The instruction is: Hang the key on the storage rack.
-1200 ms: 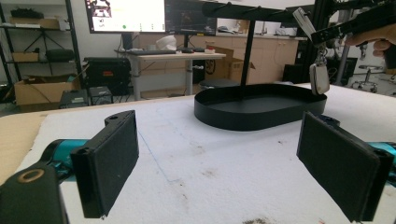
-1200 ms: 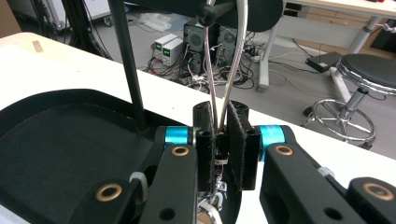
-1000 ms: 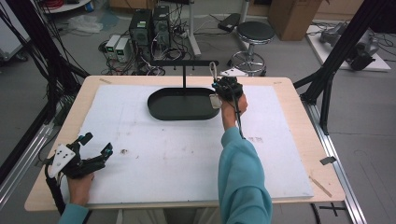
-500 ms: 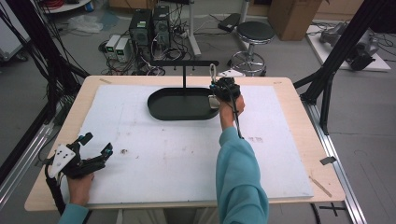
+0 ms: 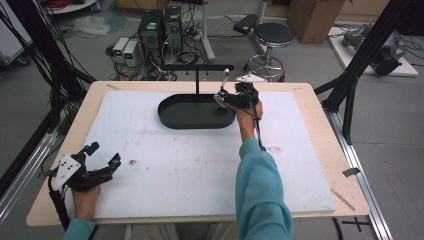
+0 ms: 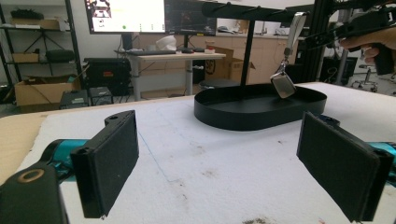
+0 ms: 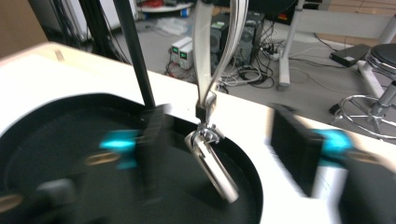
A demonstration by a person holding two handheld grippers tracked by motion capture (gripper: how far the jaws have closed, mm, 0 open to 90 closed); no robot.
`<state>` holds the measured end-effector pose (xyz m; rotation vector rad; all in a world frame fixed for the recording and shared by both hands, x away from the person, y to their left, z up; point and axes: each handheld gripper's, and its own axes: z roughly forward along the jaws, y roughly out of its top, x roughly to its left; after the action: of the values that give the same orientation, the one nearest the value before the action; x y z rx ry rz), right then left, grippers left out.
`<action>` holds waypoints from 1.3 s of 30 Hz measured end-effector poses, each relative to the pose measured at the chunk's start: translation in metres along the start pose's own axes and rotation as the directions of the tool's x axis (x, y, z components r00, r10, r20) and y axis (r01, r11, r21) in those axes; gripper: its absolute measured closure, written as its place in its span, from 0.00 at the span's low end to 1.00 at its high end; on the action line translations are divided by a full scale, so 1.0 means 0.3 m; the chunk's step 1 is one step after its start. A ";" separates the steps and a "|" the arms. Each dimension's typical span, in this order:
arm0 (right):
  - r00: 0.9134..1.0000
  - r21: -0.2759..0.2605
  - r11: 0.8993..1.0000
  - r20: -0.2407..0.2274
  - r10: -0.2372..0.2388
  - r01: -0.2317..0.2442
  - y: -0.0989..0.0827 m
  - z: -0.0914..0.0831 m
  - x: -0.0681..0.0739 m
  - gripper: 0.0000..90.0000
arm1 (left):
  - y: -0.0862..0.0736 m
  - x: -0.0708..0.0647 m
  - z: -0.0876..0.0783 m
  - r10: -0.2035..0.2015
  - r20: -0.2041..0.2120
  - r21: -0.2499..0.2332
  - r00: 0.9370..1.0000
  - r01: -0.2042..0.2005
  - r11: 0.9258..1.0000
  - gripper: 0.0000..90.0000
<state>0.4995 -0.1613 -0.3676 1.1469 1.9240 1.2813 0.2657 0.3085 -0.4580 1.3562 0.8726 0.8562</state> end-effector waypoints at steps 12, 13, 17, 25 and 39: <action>0.968 -0.097 0.995 -0.242 -0.062 0.039 0.017 -0.179 0.004 0.01 | 0.000 -0.001 -0.001 0.006 0.002 -0.002 1.000 -0.006 1.000 0.15; 0.965 -0.096 0.995 -0.254 -0.063 0.040 0.014 -0.198 0.003 0.01 | 0.000 -0.002 -0.001 0.006 0.003 -0.002 1.000 -0.006 1.000 0.15; 0.961 -0.079 0.996 -0.268 -0.062 0.042 -0.018 -0.275 -0.019 0.01 | 0.000 -0.002 -0.001 0.008 0.002 -0.003 1.000 -0.008 1.000 0.15; 0.946 -0.179 0.980 -0.290 -0.143 0.093 -0.154 -0.460 -0.052 0.01 | 0.000 -0.003 -0.002 0.013 0.003 -0.003 1.000 -0.013 1.000 0.15; 0.959 -0.315 0.948 -0.257 -0.122 0.036 -0.479 -0.626 -0.082 0.01 | -0.001 -0.004 -0.002 0.013 0.002 -0.007 1.000 -0.013 1.000 0.15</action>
<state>0.3104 -0.2927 -0.4266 0.7579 1.8478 1.6961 0.2647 0.3075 -0.4582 1.3584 0.8591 0.8669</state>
